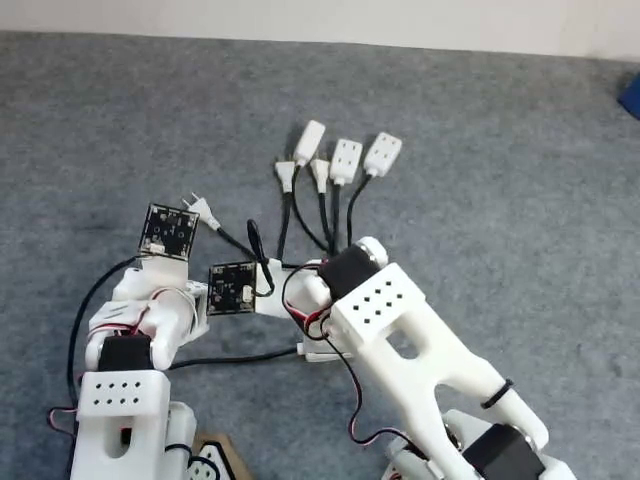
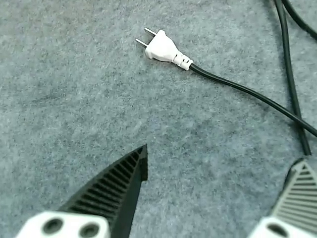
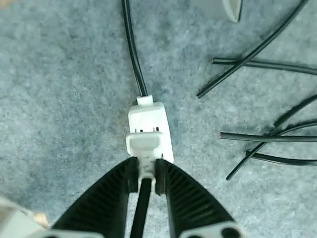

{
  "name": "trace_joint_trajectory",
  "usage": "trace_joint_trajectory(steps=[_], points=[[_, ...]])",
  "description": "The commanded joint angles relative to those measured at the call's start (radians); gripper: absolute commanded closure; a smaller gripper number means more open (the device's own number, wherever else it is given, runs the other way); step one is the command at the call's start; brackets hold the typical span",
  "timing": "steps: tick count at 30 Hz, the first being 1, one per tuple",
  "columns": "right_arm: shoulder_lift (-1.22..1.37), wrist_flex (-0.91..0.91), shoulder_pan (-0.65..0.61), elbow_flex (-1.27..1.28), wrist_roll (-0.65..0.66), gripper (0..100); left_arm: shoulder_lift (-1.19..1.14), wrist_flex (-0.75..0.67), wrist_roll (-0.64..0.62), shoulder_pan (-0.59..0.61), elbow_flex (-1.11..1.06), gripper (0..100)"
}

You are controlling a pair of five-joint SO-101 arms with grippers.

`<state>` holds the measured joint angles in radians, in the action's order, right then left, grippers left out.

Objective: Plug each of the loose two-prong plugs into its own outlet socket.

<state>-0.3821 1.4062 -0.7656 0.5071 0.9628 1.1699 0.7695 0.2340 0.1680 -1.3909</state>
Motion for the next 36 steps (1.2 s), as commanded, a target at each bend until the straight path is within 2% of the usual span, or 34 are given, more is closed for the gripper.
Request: trace_joint_trajectory(steps=[1,29,36], points=[[-0.004,0.007,-0.010,-0.053,0.015,99.1,0.001,-0.020,0.008,0.005,0.005,59],[0.002,-0.064,0.027,0.021,0.057,99.1,0.001,-0.018,0.008,0.005,0.005,59],[0.093,-0.065,0.028,0.018,0.057,99.1,0.001,-0.018,0.008,0.005,0.005,59]])
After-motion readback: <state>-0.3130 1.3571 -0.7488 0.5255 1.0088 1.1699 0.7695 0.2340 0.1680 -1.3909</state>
